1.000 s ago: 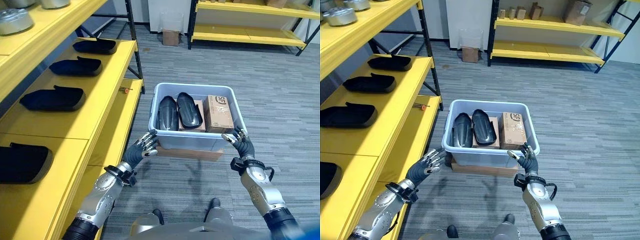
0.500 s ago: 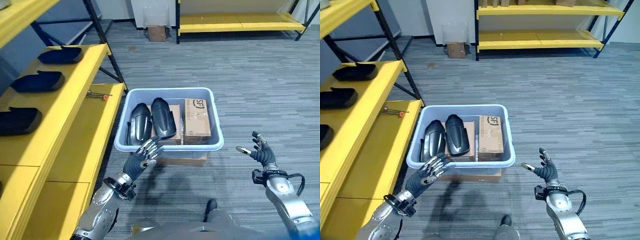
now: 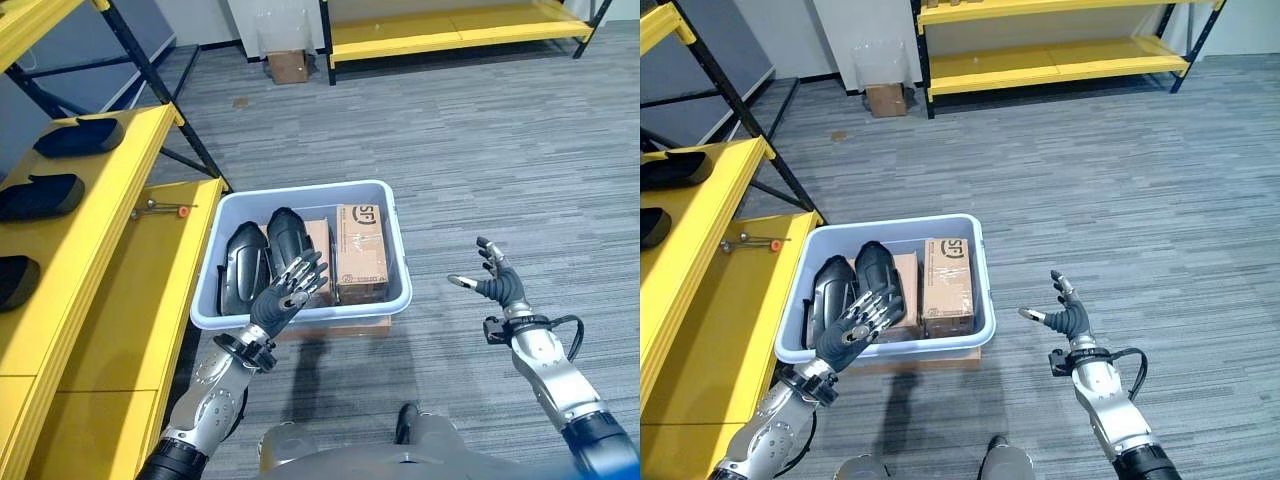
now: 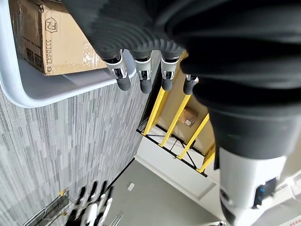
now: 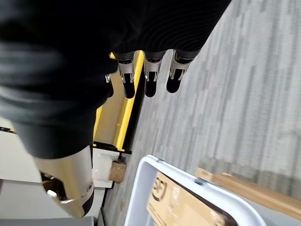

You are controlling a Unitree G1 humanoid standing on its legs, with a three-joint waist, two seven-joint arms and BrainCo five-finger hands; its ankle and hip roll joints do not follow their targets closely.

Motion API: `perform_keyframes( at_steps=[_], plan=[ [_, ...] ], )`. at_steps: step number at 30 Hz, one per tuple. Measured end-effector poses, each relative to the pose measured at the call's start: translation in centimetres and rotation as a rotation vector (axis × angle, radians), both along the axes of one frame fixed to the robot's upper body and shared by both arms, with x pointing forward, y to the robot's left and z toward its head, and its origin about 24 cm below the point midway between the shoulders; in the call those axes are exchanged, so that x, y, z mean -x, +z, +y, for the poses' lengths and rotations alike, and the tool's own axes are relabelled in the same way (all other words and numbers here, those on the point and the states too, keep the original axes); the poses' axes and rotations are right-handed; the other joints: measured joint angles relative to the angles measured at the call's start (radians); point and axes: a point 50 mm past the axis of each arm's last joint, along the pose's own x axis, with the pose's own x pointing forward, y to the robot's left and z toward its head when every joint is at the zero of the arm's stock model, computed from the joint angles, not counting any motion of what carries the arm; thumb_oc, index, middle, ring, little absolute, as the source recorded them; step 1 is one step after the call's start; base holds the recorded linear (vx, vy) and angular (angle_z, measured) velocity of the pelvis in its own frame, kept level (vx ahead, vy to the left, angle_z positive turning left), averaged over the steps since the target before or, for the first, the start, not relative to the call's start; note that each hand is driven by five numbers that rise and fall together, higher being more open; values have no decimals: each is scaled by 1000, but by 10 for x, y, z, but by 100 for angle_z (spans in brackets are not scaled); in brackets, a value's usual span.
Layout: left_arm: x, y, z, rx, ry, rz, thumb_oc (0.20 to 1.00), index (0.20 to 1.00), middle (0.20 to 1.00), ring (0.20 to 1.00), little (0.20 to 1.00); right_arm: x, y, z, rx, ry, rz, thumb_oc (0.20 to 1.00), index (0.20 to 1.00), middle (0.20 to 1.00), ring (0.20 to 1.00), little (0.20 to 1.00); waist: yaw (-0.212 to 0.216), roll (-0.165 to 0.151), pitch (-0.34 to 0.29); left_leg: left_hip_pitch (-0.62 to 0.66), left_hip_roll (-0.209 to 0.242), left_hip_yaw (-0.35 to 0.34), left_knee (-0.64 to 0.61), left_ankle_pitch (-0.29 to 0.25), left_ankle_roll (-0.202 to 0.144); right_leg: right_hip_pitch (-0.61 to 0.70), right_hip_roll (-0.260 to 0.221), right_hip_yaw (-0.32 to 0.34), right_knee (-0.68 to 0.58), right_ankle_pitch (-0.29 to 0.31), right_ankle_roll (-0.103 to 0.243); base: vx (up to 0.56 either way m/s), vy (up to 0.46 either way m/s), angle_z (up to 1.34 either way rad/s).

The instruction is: Move parts from the plastic box to the shelf.

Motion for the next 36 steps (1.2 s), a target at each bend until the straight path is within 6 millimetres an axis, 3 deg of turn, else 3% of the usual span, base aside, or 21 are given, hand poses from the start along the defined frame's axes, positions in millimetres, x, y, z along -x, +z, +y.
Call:
perform_keyframes(
  at_steps=[2, 3, 4, 5, 6, 9, 11, 16, 20, 24, 26, 27, 31, 34, 36],
  plan=[
    [10, -11, 1, 5, 16, 49, 1000, 1000, 1000, 1000, 1000, 10, -7, -2, 0, -3, 29, 1000, 1000, 1000, 1000, 1000, 1, 14, -4, -15, 50, 13, -71, 53, 25, -2, -18, 13, 17, -9, 20, 74, 286, -9],
    [15, -15, 2, 6, 23, 69, 1000, 1000, 1000, 1000, 1000, 12, -8, -4, 5, -3, 41, 1000, 1000, 1000, 1000, 1000, 3, 18, -5, -9, 37, 14, -79, 63, 42, -10, -41, 37, 38, -15, 53, 106, 260, -15],
    [17, -17, 2, 11, 28, 78, 1000, 1000, 1000, 1000, 1000, 13, -10, -6, 11, -10, 47, 1000, 1000, 1000, 1000, 1000, 5, 26, -9, 4, 10, 13, -89, 58, 48, -20, -65, 44, 51, -17, 79, 98, 370, -21],
    [21, -21, 0, 27, 36, 92, 1000, 1000, 1000, 1000, 1000, 16, -15, -13, 33, -29, 78, 1000, 1000, 1000, 1000, 1000, 1, 71, -28, 62, -51, 28, -119, 19, 30, -16, -93, 61, 84, -16, 145, 82, 395, 22],
    [14, -18, 6, -8, 38, 80, 1000, 1000, 1000, 1000, 1000, 21, -27, -4, -17, -62, 106, 1000, 1000, 1000, 1000, 1000, 4, 10, -16, 78, -148, 28, -129, 2, 62, 6, -187, 62, 89, 2, 175, 77, 361, 30],
    [11, -14, 21, -62, 43, 76, 1000, 1000, 1000, 1000, 1000, 20, -31, 16, -85, -50, 100, 1000, 1000, 1000, 1000, 1000, 45, -43, -2, 56, -195, 15, -118, -16, 86, 15, -191, 76, 28, 46, 167, 97, 196, 20],
    [15, -15, 24, -71, 49, 87, 1000, 1000, 1000, 1000, 1000, 17, -29, 21, -107, -46, 84, 1000, 1000, 1000, 1000, 1000, 54, -53, 2, 56, -201, 12, -103, -33, 90, 39, -190, 79, -2, 57, 177, 69, 91, 4],
    [17, -11, 23, -73, 32, 69, 1000, 1000, 1000, 1000, 1000, 4, -10, 23, -99, -2, -12, 1000, 1000, 1000, 1000, 1000, 64, -52, 53, 11, -149, -14, -71, -22, 69, 51, -137, 69, -51, 67, 195, 2, 19, 4],
    [-3, 10, 11, -61, -20, -35, 1000, 1000, 1000, 1000, 1000, -23, 23, 16, -43, 25, -156, 1000, 1000, 1000, 1000, 1000, 92, -23, 125, -72, -113, -42, -31, -5, 68, -15, -108, 62, -24, 70, 186, -187, -39, 10],
    [-27, 39, -1, -51, -67, -166, 1000, 1000, 1000, 1000, 1000, -58, 76, 6, 1, -16, -373, 1000, 1000, 1000, 1000, 1000, 129, 20, 210, -153, -100, -71, -14, 24, 75, -97, -103, 50, 30, 66, 171, -167, -72, 11],
    [-32, 48, -3, -59, -80, -203, 1000, 1000, 1000, 1000, 1000, -71, 99, 6, 6, -33, -456, 1000, 1000, 1000, 1000, 1000, 141, 20, 230, -189, -92, -77, 10, 22, 75, -138, -103, 51, 64, 57, 164, -146, -40, 3],
    [-40, 61, -8, -57, -98, -259, 1000, 1000, 1000, 1000, 1000, -84, 128, 4, -3, -67, -554, 1000, 1000, 1000, 1000, 1000, 152, 19, 274, -212, -87, -88, 28, 24, 75, -170, -107, 52, 110, 43, 154, -184, -36, 7],
    [-56, 84, -18, -40, -116, -337, 1000, 1000, 1000, 1000, 1000, -104, 198, 12, -12, -57, -743, 1000, 1000, 1000, 1000, 1000, 171, 15, 331, -326, -78, -104, 129, 8, 79, -303, -136, 66, 258, -1, 133, -140, -11, 5],
    [-61, 93, -25, -20, -122, -364, 1000, 1000, 1000, 1000, 1000, -112, 229, 17, 2, -49, -799, 1000, 1000, 1000, 1000, 1000, 194, 18, 357, -407, -65, -115, 223, -23, 83, -389, -156, 67, 342, -14, 116, -121, 32, -10],
    [-60, 91, -33, -16, -148, -361, 1000, 1000, 1000, 1000, 1000, -118, 235, 17, 9, -63, -786, 1000, 1000, 1000, 1000, 1000, 200, 19, 358, -455, -61, -122, 295, -66, 89, -432, -176, 71, 389, -29, 109, -82, 35, -9]
  ],
)
